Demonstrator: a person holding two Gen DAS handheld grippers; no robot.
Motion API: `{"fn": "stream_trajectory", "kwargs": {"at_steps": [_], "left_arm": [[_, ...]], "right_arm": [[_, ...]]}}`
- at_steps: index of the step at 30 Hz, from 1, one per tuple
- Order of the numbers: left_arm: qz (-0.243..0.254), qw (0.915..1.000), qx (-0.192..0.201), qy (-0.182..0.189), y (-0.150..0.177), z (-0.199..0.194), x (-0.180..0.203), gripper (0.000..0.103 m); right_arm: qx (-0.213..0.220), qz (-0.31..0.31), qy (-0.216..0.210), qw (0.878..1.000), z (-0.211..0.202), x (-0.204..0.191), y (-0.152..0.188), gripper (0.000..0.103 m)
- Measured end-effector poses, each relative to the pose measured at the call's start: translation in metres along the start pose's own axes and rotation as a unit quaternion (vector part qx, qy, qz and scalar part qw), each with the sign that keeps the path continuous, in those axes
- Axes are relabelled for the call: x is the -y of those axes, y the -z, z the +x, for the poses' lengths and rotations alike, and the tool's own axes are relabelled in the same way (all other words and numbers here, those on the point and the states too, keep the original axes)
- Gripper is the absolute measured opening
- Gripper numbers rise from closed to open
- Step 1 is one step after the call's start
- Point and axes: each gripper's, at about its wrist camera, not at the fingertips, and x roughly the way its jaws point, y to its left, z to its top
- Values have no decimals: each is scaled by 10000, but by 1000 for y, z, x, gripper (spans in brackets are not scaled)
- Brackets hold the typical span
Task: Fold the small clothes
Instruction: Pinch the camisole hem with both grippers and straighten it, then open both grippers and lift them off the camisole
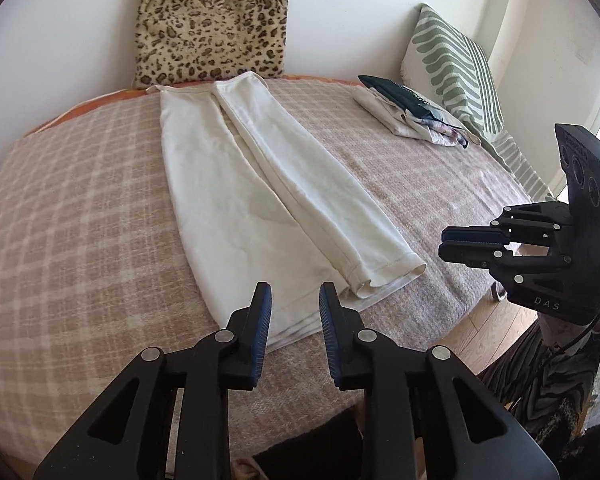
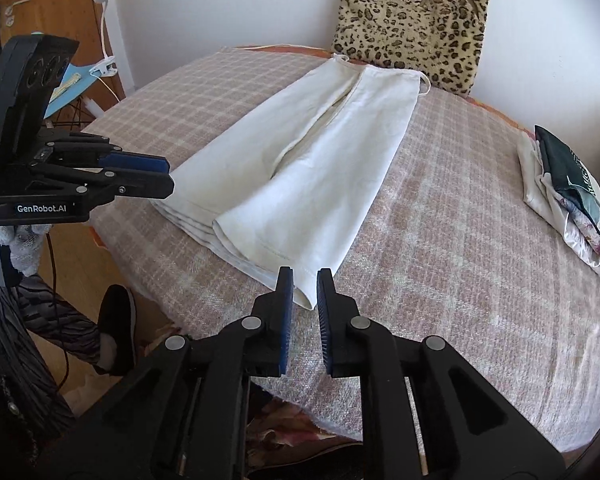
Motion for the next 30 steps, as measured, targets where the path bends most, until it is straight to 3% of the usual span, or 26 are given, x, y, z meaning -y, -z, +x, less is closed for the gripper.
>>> {"fn": "stream_trajectory", "kwargs": {"at_steps": [4,8,11,13,14,18,19,21,22,27,30], "left_arm": [[-217,9993,-188,-240,-3,15,-20,23],[-765,9966,-280,-147,3,20,-43,23],[-698,9969,-333,-167,7,21,-44,23],[-689,9968,-364,-179,10,22,-43,42],[-715,9966,-380,-175,11,22,-43,46],[-792,9952,-495,-290,15,26,-46,47],[-828,9949,-513,-271,16,27,-47,47],[-878,9946,-507,-229,18,26,-48,47],[-891,9946,-504,-197,19,26,-49,47],[-982,9941,-450,-53,22,26,-50,41],[-1044,9933,-484,66,22,27,-50,30]], "right_arm": [[25,-64,-26,10000,28,-5,-26,13],[-121,-134,-331,9993,59,-20,-41,13],[-328,-329,-448,9979,76,-34,-38,13],[-403,-433,-470,9971,80,-40,-34,13],[-398,-460,-474,9970,79,-41,-32,13],[-473,-112,-830,9954,65,-28,-28,13],[-426,10,-870,9953,59,-21,-27,16],[-273,254,-716,9967,46,-7,-23,46],[-164,416,-606,9972,40,2,-20,52],[-274,1351,-635,9884,37,53,-3,54],[-468,1963,-1144,9727,47,76,5,54]]}}
